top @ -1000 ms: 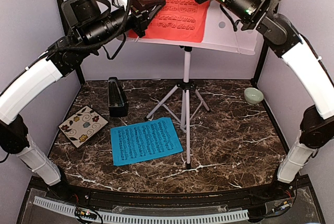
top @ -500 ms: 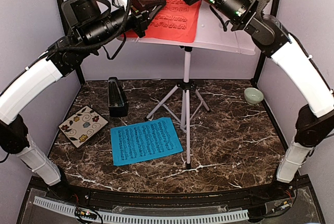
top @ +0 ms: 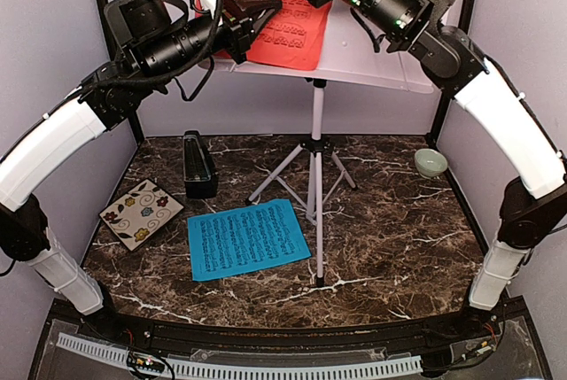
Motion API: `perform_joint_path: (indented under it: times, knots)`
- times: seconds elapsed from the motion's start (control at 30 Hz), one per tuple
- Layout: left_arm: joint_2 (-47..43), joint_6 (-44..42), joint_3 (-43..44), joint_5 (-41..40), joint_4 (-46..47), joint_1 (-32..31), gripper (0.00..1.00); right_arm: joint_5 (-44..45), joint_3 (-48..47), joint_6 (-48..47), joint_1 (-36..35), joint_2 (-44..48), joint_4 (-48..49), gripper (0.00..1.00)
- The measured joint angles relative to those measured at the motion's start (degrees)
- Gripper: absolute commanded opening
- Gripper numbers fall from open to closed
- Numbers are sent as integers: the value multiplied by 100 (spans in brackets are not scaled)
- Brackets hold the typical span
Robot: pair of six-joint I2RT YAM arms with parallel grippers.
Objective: Set up the instrument practice props
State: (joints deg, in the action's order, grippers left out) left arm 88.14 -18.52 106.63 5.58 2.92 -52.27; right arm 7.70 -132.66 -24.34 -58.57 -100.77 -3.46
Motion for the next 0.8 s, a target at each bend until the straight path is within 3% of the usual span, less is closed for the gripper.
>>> perform_joint_path:
  times: [0.6, 0.8]
  knots:
    - [0, 0, 0, 48, 13, 0, 0, -326, 109, -153, 22, 0, 118, 0]
    - [0, -17, 0, 63, 37, 0, 23, -389, 109, -219, 22, 0, 120, 0]
